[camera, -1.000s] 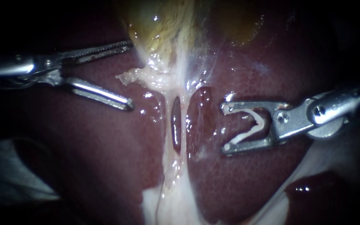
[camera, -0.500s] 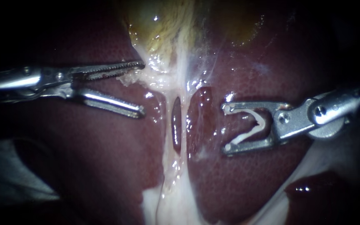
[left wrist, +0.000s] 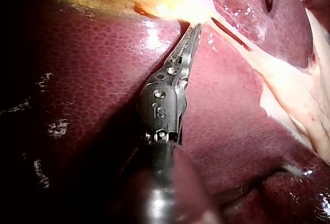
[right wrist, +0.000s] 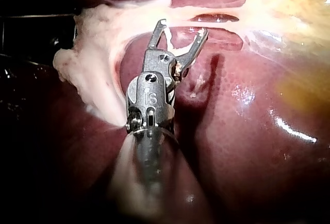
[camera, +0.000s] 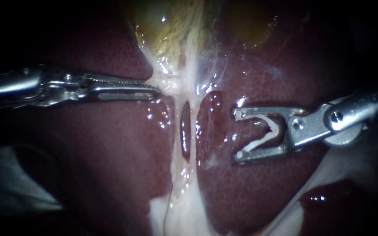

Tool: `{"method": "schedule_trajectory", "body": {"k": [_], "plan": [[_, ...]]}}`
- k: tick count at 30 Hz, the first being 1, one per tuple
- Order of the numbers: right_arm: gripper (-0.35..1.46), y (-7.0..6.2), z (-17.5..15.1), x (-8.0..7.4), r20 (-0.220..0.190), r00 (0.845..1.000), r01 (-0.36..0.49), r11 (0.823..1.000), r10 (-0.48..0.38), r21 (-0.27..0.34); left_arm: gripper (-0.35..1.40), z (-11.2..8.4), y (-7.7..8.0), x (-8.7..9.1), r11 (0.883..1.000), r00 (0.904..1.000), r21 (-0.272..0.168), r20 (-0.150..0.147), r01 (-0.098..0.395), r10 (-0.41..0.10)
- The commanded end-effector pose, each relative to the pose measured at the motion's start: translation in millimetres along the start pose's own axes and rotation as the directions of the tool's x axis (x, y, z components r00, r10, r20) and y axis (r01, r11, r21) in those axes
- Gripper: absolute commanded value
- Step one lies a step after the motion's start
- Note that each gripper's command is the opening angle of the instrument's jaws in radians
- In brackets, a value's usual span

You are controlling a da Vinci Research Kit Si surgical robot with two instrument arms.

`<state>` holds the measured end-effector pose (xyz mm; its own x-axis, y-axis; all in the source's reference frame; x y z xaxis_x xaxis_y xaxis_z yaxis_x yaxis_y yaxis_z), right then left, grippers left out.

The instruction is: Grabbing gallbladder

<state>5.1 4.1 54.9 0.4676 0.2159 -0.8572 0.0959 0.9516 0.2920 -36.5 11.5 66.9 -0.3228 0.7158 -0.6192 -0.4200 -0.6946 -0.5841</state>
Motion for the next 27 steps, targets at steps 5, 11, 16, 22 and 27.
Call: {"method": "schedule_trajectory", "body": {"k": [5, 11, 16, 22, 27], "plan": [[0.5, 0.0, 0.0, 0.0, 0.0, 1.0, 0.0, 1.0, 0.0, 0.0, -0.35, -1.3, 1.4, 0.7, 0.994, 0.9945, -0.033, 0.025, 0.103, -0.102], [0.49, 0.0, -0.1, -0.1, 0.0, 1.0, 0.0, 1.0, 0.0, 0.001, -0.35, -3.9, 3.6, 4.1, 0.986, 0.9861, -0.055, 0.054, 0.16, -0.157], [0.49, 0.0, -0.1, -0.1, 0.0, 1.0, 0.0, 1.0, 0.0, 0.001, -0.35, -7.8, 3.4, 8.3, 0.982, 0.9827, -0.06, 0.048, 0.182, -0.179], [0.49, 0.0, -0.1, -0.1, 0.0, 1.0, 0.0, 1.0, 0.0, 0.001, -0.35, -11.0, 1.6, 10.0, 0.98, 0.9804, -0.038, 0.027, 0.196, -0.195], [0.49, 0.0, -0.1, -0.1, 0.0, 1.0, 0.0, 1.0, 0.0, 0.001, -0.35, -10.9, 1.5, 9.7, 0.98, 0.9805, -0.035, 0.026, 0.195, -0.195]]}}
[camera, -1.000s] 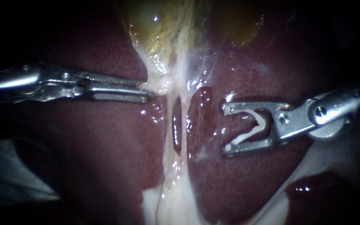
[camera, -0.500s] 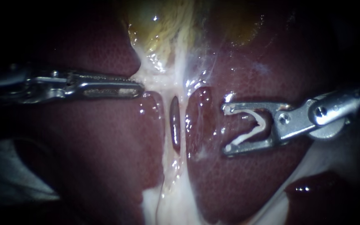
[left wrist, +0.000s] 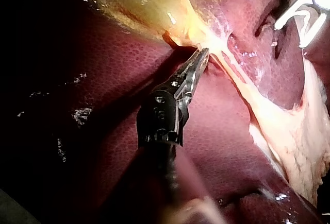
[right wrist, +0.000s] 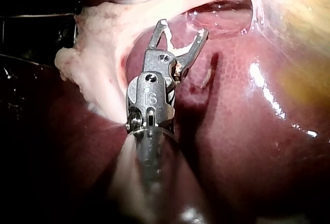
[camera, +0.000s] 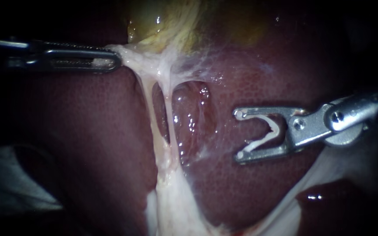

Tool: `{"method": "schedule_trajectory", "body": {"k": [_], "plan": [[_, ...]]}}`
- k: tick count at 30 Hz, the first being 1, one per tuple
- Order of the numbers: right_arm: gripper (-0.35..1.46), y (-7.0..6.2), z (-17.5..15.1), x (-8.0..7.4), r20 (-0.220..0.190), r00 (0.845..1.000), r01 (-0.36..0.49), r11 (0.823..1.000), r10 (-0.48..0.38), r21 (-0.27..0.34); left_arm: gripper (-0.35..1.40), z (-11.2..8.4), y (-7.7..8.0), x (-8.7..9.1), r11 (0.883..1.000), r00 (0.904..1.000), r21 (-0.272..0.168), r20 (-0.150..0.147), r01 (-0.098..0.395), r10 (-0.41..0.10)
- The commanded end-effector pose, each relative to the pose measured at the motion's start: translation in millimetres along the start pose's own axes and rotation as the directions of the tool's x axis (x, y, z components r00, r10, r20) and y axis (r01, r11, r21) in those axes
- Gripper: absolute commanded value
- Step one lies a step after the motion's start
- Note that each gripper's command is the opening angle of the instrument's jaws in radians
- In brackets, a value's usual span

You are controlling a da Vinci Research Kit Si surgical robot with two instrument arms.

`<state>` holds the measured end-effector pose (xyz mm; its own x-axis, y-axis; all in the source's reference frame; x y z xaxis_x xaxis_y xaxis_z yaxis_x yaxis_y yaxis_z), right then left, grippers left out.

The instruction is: Grabbing gallbladder

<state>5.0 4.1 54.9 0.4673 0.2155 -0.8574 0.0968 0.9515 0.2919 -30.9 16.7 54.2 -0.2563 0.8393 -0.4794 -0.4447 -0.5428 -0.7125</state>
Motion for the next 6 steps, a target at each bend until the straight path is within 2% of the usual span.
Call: {"method": "schedule_trajectory", "body": {"k": [1, 6], "plan": [[0.49, 0.0, 0.0, 0.0, 0.0, 1.0, 0.0, 1.0, 0.0, 0.0, -0.35, 0.3, 0.0, -0.1, 1.0, 1.0, 0.002, 0.0, -0.001, 0.001], [0.49, 0.0, 0.0, 0.0, 0.0, 1.0, 0.0, 1.0, 0.0, 0.0, -0.35, 0.4, 0.1, -0.3, 1.0, 1.0, 0.003, -0.001, -0.001, 0.001]]}}
